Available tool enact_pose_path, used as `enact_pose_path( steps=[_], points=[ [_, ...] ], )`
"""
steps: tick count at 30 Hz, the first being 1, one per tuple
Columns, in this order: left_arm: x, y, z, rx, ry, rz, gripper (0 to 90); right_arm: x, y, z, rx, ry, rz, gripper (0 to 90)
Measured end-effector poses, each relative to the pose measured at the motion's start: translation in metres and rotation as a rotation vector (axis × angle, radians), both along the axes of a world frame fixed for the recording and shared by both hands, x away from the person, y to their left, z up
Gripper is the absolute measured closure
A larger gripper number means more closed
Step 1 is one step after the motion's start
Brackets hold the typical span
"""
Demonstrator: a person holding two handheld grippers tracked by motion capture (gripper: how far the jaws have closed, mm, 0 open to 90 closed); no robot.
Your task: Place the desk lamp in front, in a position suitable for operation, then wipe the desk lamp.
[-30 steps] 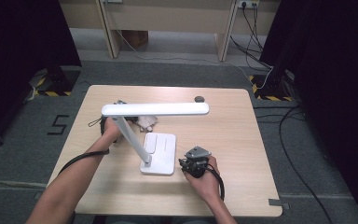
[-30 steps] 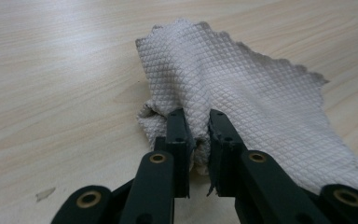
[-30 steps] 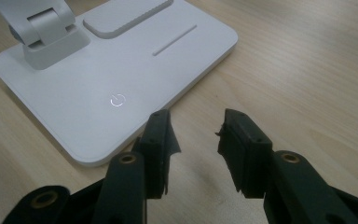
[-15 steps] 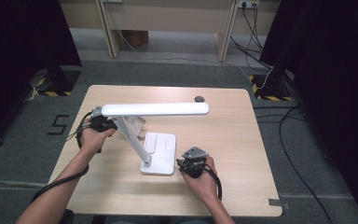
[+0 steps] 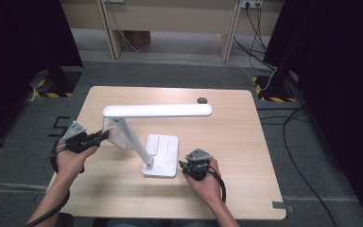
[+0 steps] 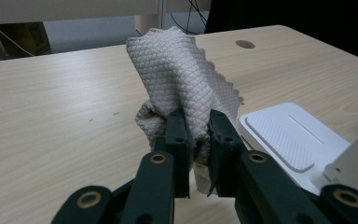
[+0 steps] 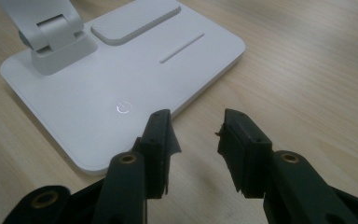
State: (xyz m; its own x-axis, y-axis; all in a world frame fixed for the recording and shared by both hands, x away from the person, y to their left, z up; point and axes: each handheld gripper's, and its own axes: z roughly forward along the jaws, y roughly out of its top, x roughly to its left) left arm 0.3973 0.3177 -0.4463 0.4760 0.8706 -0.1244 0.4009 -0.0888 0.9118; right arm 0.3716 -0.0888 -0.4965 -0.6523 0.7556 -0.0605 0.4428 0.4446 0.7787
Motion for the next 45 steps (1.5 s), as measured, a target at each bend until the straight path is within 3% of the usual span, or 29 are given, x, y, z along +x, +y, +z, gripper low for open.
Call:
enact_pose_path(
  steps=[2,7,16,23,35,37,45],
  points=[
    [-0.013,0.008,0.001,-0.018,0.0,0.032,80.2,-0.001,-0.004,0.0,0.006,-0.003,-0.01,62.7],
    [-0.028,0.011,0.005,-0.02,-0.004,0.043,80.2,-0.005,-0.011,-0.003,0.007,0.006,-0.029,62.7],
    [-0.039,0.011,0.017,-0.01,-0.038,0.044,80.3,-0.005,-0.014,-0.002,-0.005,-0.007,-0.05,62.5],
    [-0.048,0.01,0.026,-0.035,-0.065,0.034,80.3,-0.007,-0.013,0.002,0.001,-0.018,-0.049,62.3],
    [-0.061,0.011,0.04,-0.061,-0.102,0.017,80.3,-0.009,0.003,-0.001,0.035,0.005,0.029,66.6],
    [-0.061,0.01,0.041,-0.06,-0.102,0.009,80.3,-0.01,0.003,-0.003,0.046,0.024,0.028,68.9],
    [-0.067,0.009,0.043,-0.07,-0.105,-0.005,80.3,-0.016,0.005,-0.002,0.052,0.019,0.038,72.8]
  ],
)
